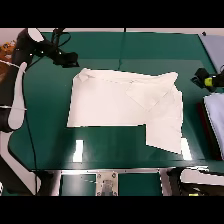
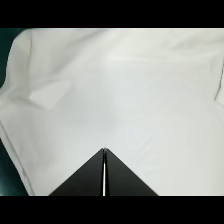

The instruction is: Fold the shirts.

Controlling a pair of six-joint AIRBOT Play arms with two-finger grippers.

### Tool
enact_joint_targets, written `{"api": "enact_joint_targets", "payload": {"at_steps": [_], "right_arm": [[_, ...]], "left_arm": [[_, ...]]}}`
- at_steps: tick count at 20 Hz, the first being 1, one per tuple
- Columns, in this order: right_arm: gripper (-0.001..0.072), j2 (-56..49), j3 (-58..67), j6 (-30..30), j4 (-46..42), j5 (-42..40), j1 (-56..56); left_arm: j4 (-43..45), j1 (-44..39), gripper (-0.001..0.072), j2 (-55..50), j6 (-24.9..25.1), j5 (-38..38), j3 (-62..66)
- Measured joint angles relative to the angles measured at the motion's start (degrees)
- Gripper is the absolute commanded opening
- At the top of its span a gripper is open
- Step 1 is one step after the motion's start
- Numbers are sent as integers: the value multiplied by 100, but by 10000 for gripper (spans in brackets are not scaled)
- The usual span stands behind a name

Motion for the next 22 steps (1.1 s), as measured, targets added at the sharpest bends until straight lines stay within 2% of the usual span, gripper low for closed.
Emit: {"api": "enact_joint_targets", "payload": {"at_steps": [2,6,10,13,14,15,16,17,22], "right_arm": [[18,282,-87,17,-61,437,-177],[17,1064,-721,52,-125,809,-328],[17,1906,-1818,74,-138,752,-372],[17,2411,-2566,85,-146,673,-387],[18,2546,-2758,85,-149,651,-387],[18,2671,-2924,85,-149,623,-387],[18,2754,-3040,85,-146,616,-387],[18,2820,-3132,87,-149,597,-387],[18,2953,-3316,85,-131,573,-387]], "left_arm": [[-13,103,22,79,-52,-514,33],[173,175,22,520,-151,-1294,-404],[424,264,23,1742,-72,-1209,-2288],[522,664,24,2955,-22,-623,-4360],[509,848,81,3274,-17,-407,-4972],[448,1043,456,3547,-20,-96,-5569],[354,1185,536,3746,-22,168,-6046],[210,1294,466,3884,-24,457,-6492],[-702,1263,468,3926,236,1727,-7807]]}}
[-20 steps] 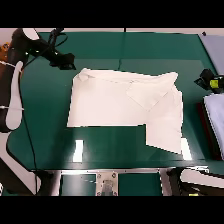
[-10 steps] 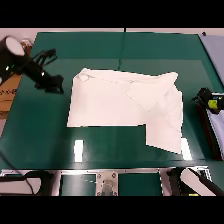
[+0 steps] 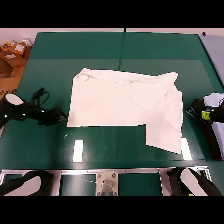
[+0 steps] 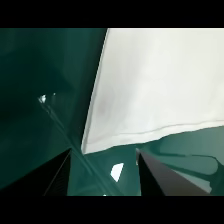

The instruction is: Fold the shirts.

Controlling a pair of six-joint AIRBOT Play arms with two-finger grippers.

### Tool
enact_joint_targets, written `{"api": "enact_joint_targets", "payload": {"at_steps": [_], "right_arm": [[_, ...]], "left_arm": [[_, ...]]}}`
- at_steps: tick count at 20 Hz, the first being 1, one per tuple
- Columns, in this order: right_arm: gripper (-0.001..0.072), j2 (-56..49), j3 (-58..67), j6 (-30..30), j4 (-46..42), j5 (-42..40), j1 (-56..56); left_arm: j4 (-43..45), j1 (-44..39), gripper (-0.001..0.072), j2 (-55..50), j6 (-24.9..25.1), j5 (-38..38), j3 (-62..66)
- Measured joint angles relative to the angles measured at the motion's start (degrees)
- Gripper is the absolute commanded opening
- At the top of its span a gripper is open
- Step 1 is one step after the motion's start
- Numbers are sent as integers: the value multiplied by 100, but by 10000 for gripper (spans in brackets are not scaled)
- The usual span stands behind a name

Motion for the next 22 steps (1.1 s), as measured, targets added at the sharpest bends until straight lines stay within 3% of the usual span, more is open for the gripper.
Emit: {"api": "enact_joint_targets", "payload": {"at_steps": [5,7,15,17,22], "right_arm": [[18,26,-37,-35,2,-17,0],[18,28,-42,-42,4,-15,0],[23,28,-79,68,-254,166,-225],[259,28,-210,232,-442,258,-369],[275,-92,-938,358,-538,304,-518]], "left_arm": [[-835,-358,463,-557,315,529,-332],[-981,-413,23,-697,525,638,-326],[-356,385,24,-824,804,308,400],[-269,581,24,-826,903,256,459],[-184,750,24,-828,1075,256,509]]}}
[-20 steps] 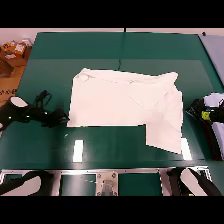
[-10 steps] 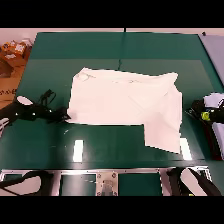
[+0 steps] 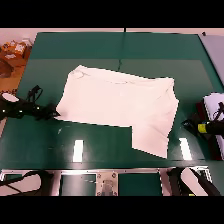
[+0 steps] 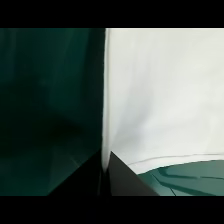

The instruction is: Fold the shirts.

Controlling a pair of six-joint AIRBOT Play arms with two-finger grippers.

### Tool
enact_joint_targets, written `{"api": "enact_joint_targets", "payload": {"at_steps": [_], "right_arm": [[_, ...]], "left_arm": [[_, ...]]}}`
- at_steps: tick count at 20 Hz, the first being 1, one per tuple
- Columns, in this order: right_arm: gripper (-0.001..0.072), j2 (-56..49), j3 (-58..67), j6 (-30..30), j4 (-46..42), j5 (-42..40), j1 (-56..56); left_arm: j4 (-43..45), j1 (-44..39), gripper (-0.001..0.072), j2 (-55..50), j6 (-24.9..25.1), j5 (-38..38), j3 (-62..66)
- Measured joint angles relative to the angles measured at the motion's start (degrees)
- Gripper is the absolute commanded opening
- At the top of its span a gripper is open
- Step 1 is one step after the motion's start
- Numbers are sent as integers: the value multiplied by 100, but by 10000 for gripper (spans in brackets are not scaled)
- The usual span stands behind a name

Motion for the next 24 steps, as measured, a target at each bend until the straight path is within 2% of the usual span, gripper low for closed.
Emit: {"api": "enact_joint_targets", "payload": {"at_steps": [3,9,10,11,13,17,19,24], "right_arm": [[342,-345,-402,-398,422,-201,-24],[340,-1300,-608,-1530,1814,-431,-35],[321,-1408,-619,-1644,1963,-474,-33],[250,-1480,-623,-1718,2039,-505,-33],[17,-1582,-595,-1847,2094,-614,-33],[17,-1624,-203,-2164,2218,-424,-31],[17,-1438,249,-2258,2483,-15,-22],[18,-256,2236,-2070,2780,570,-26]], "left_arm": [[7,26,24,2,33,76,7],[11,42,24,2,48,90,11],[11,42,24,0,50,63,11],[9,42,24,2,50,46,11],[11,44,23,0,55,11,22],[24,44,21,17,57,-369,358],[-7,44,21,190,55,-728,763],[-361,39,22,1379,22,-1338,2496]]}}
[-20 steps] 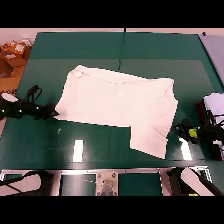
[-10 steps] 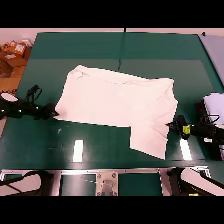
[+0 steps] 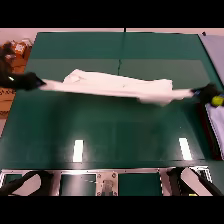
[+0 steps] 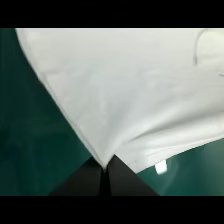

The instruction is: Fold the shirts.

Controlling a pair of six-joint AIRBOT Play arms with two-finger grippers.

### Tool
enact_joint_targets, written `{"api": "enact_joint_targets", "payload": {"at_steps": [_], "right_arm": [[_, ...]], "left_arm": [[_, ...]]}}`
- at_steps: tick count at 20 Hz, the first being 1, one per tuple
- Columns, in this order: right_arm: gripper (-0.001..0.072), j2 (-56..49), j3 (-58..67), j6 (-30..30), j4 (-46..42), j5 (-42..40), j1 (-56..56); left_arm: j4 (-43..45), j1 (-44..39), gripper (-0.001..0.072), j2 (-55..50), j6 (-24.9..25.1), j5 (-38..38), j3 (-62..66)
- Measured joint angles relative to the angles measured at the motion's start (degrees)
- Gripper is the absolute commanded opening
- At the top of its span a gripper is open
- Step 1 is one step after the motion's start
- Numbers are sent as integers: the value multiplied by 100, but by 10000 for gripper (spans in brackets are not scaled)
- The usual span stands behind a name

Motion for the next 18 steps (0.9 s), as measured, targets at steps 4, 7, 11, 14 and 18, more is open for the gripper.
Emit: {"api": "enact_joint_targets", "payload": {"at_steps": [4,7,11,14,18], "right_arm": [[18,1117,2052,234,76,-315,-2],[18,1696,3377,481,101,-920,-2],[18,2050,4531,739,101,-1563,-7],[19,2087,4752,846,-11,-1729,-7],[19,1961,4190,876,-13,-1729,-7]], "left_arm": [[-247,4,23,1108,-2,181,1943],[-326,4,23,1674,-7,474,3324],[-291,4,23,2065,-98,756,4513],[28,4,23,2138,-310,828,4636],[243,4,24,2065,-487,909,3895]]}}
